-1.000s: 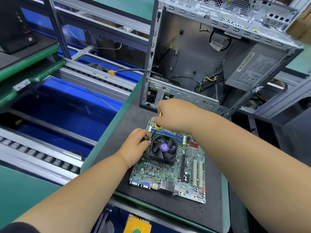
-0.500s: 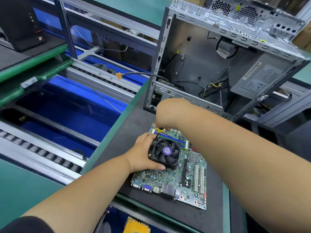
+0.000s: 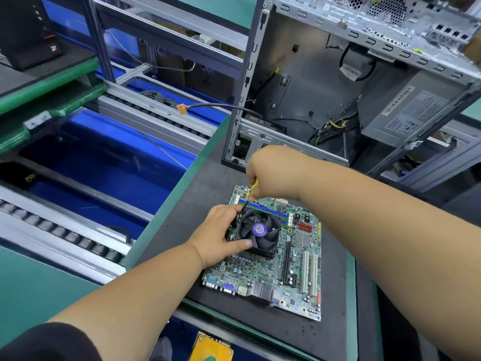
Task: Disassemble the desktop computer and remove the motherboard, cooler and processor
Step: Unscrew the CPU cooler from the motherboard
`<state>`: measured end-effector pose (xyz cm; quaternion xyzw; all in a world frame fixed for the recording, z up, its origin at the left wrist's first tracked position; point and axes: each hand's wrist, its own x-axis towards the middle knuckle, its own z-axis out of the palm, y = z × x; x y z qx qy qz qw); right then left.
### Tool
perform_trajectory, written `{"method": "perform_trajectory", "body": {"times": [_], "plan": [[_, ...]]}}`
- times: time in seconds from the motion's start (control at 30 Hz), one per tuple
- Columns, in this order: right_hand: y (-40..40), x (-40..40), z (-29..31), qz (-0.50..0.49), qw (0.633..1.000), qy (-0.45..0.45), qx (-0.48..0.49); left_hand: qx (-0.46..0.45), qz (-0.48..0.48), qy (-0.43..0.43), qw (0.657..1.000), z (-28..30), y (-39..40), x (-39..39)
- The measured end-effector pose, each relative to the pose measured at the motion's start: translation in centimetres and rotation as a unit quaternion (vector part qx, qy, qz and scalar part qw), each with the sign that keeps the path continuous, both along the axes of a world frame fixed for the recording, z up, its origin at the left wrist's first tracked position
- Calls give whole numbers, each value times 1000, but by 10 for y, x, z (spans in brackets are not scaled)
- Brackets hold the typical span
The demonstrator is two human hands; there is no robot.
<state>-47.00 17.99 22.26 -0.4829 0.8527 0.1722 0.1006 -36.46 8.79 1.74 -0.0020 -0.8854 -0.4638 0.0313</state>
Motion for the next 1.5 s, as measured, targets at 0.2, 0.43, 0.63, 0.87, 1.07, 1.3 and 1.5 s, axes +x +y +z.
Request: {"method": "perform_trajectory", "body": {"times": [0.2,0.43,0.63,0.87,1.07,1.3,1.5], "plan": [[4,8,-16,-144,978,-2,-154,13,24,-12,1000,1,3,-1],[21,25,-50,-179,902,55,-389,-9,29,1,1000,3,6,-3],[10,23,-55,-234,706,-266,-614,-28,27,2,999,5,6,-4],[6,35,-84,-256,449,-443,-732,-22,27,21,999,1,5,-4],[-2,26,-79,-142,497,-550,-656,-24,25,26,999,3,5,-5],[-4,14,-74,-147,506,-617,-584,-8,25,24,999,4,5,-5],[2,31,-89,-155,538,-522,-644,-6,31,18,999,0,4,-5]]}}
